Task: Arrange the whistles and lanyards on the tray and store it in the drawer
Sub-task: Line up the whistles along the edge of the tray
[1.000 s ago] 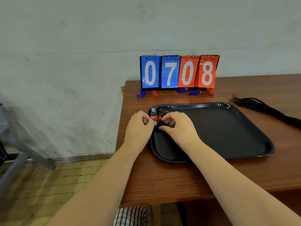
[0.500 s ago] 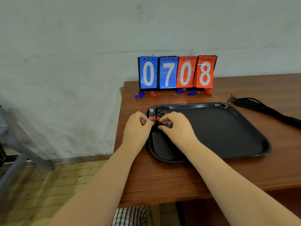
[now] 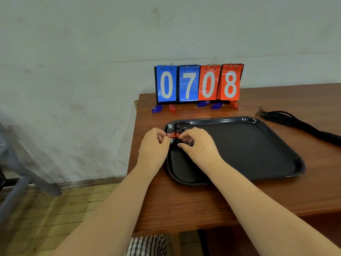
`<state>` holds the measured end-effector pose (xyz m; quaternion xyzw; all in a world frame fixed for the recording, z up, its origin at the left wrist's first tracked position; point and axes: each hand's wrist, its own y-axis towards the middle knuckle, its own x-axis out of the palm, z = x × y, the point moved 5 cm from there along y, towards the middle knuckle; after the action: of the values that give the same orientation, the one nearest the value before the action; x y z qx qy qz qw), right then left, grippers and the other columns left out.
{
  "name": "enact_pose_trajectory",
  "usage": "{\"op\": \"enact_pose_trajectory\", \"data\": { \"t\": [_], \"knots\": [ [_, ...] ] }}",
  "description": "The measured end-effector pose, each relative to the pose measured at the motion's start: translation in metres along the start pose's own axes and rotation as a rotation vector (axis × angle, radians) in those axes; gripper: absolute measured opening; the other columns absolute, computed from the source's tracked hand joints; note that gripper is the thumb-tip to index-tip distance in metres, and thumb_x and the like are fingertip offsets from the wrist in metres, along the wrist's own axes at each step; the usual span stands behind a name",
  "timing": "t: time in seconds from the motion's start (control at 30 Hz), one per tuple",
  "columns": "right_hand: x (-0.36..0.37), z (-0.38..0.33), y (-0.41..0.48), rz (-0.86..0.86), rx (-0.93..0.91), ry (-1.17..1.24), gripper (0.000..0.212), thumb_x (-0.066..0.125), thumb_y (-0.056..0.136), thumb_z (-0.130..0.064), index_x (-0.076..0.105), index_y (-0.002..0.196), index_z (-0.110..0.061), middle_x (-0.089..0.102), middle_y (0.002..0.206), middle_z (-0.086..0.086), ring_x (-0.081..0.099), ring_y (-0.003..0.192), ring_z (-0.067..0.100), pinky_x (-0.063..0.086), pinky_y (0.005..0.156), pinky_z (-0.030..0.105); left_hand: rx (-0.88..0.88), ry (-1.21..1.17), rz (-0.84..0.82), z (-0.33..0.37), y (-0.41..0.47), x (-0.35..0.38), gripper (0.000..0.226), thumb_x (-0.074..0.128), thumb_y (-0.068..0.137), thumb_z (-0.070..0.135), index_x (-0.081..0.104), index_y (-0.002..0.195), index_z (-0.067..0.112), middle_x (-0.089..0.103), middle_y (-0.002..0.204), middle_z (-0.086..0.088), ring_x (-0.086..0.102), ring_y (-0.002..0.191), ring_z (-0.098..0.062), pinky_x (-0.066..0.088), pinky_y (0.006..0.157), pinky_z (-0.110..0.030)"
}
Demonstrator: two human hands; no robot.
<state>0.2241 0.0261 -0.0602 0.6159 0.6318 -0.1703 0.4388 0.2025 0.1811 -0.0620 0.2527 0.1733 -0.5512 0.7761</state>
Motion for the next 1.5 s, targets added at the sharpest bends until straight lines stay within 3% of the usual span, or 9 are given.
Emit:
{"op": "enact_pose_trajectory", "data": {
  "t": [0.53,0.67,0.77,0.87,0.97,1.1,1.3,1.5],
  "knots": [
    [-0.001,-0.001,-0.001,0.009,-0.006,0.006,0.021,0.074,0.086,-0.031,0.07,0.106,-0.026,0.064,0.099,-0.01,0.055,0.095,0.007,0.05,0.083,0.025,-0.009,0.019,-0.006,0.004,-0.002,-0.002,0.008,0.055,0.095,0.022,0.061,0.101,0.024,0.06,0.089,0.003,0.057,0.078,-0.011,0.041,0.062,-0.021],
    [-0.005,-0.003,-0.002,0.048,-0.019,0.021,0.022,0.073,0.086,-0.034,0.07,0.107,-0.026,0.061,0.101,-0.01,0.054,0.094,0.006,0.046,0.082,0.02,-0.034,0.028,0.043,0.002,-0.001,-0.005,0.013,0.052,0.097,0.018,0.059,0.107,0.021,0.059,0.098,0.003,0.056,0.081,-0.008,0.038,0.061,-0.015],
    [-0.011,-0.005,-0.005,0.096,-0.019,0.05,0.015,0.069,0.089,-0.033,0.069,0.102,-0.026,0.06,0.096,-0.012,0.054,0.092,0.006,0.049,0.083,0.024,-0.055,0.078,0.088,0.002,0.002,-0.007,0.018,0.051,0.098,0.012,0.059,0.113,0.018,0.057,0.108,0.002,0.057,0.093,-0.01,0.044,0.073,-0.016],
    [-0.027,-0.003,-0.009,0.214,0.018,0.112,0.005,0.063,0.094,-0.028,0.067,0.095,-0.026,0.059,0.09,-0.013,0.056,0.088,0.006,0.052,0.083,0.029,-0.047,0.122,0.046,-0.001,0.004,-0.002,0.026,0.051,0.097,0.008,0.059,0.117,0.022,0.062,0.114,0.001,0.058,0.105,-0.014,0.053,0.088,-0.03],
    [-0.042,0.002,-0.002,0.274,0.083,0.165,0.006,0.06,0.096,-0.021,0.065,0.098,-0.023,0.06,0.09,-0.014,0.058,0.088,0.006,0.05,0.088,0.028,-0.027,0.141,0.022,-0.002,0.004,0.001,0.035,0.046,0.098,0.01,0.057,0.125,0.029,0.062,0.119,-0.001,0.057,0.11,-0.022,0.052,0.093,-0.039],
    [-0.036,0.006,0.045,0.207,0.141,0.093,0.024,0.059,0.095,-0.017,0.06,0.119,-0.018,0.059,0.098,-0.008,0.058,0.09,0.007,0.049,0.079,0.019,-0.019,0.206,-0.005,-0.004,0.005,0.004,0.04,0.042,0.1,0.01,0.053,0.133,0.029,0.058,0.125,-0.003,0.049,0.119,-0.029,0.041,0.099,-0.04],
    [0.017,-0.001,0.118,-0.002,0.083,-0.171,0.035,0.049,0.099,-0.016,0.052,0.133,-0.015,0.046,0.135,0.01,0.048,0.121,0.026,0.043,0.102,0.035,-0.022,0.157,-0.019,-0.01,0.008,0.007,0.042,0.043,0.098,0.01,0.05,0.134,0.032,0.057,0.128,-0.001,0.047,0.119,-0.025,0.038,0.095,-0.034],
    [0.057,-0.006,0.15,-0.282,0.064,-0.307,0.048,0.038,0.1,-0.017,0.042,0.147,-0.026,0.019,0.162,0.007,0.024,0.144,0.034,0.024,0.116,0.046,-0.059,0.122,-0.019,-0.015,0.01,0.01,0.051,0.044,0.095,0.003,0.046,0.133,0.036,0.055,0.129,0.002,0.045,0.12,-0.023,0.035,0.089,-0.03]
  ]
}}
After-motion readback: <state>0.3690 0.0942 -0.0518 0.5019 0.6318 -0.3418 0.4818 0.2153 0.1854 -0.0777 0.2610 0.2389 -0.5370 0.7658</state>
